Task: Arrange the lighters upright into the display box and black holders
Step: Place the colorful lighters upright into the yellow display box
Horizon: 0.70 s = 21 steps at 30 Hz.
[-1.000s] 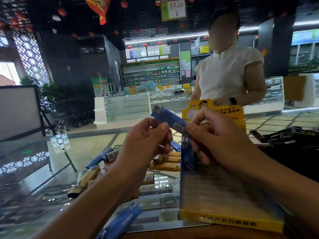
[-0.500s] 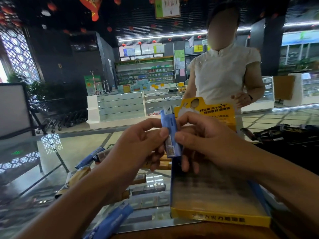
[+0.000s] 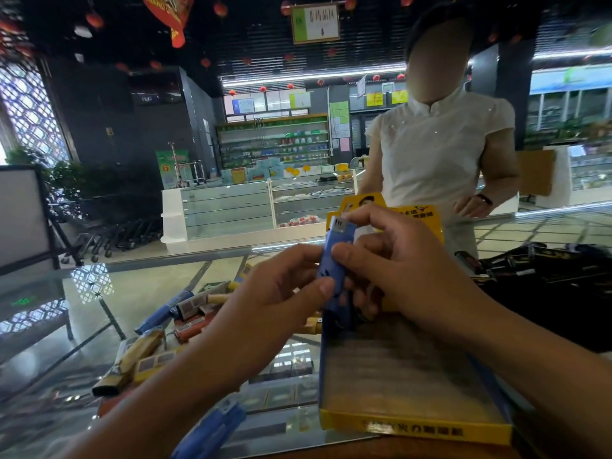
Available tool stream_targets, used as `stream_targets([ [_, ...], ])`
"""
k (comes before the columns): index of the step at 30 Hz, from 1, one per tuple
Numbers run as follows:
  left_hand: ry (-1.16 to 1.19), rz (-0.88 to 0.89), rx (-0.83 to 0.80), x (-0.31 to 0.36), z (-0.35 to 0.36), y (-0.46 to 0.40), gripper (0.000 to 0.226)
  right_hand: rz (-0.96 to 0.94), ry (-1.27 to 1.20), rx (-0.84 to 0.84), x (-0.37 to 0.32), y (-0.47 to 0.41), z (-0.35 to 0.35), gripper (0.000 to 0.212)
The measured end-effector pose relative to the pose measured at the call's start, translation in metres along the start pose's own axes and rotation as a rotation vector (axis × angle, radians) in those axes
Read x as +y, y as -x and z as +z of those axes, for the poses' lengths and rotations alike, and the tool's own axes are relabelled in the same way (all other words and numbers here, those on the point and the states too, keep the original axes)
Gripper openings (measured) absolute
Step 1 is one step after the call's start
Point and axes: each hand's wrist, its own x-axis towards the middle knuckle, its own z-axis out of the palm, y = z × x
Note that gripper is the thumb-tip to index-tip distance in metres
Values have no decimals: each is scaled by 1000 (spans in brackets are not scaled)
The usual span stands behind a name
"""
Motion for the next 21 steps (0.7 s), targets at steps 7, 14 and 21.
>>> stream_targets([
  [7,-205,-1,112,-5,-12,-3,16,-71,86,82,-2,-5,-10,17],
  [14,-140,-249,9,-21,-6,-5,53,-110,361,16,2,-6,-22,29],
  [21,-156,-248,-53,-21,-5,-6,45,-180,637,-89,3,-1,-14,32],
])
